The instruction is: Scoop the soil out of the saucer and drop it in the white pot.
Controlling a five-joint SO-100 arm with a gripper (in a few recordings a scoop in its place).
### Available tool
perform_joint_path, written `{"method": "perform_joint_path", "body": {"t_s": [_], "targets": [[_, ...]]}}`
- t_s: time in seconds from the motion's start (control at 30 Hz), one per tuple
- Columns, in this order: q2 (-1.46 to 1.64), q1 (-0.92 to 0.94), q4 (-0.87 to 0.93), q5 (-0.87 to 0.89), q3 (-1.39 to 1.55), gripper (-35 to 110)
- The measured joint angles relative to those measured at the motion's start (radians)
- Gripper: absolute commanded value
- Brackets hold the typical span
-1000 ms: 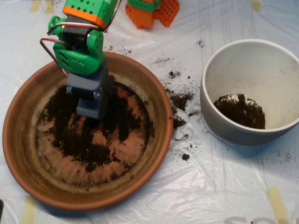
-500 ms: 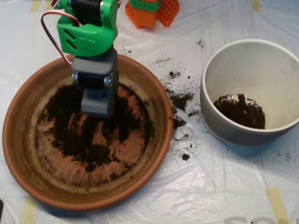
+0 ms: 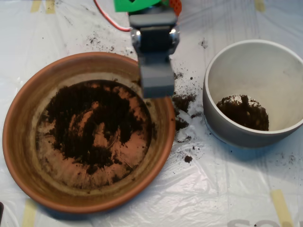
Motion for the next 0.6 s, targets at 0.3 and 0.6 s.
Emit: {"method": "perform_joint_path", "body": {"t_s": [0.3,0.6], "targets": [[-0.155,-0.245,0.106,0.003,-0.264,0],[-0.382,-0.419,0.164,-0.020,-0.466,0]]}}
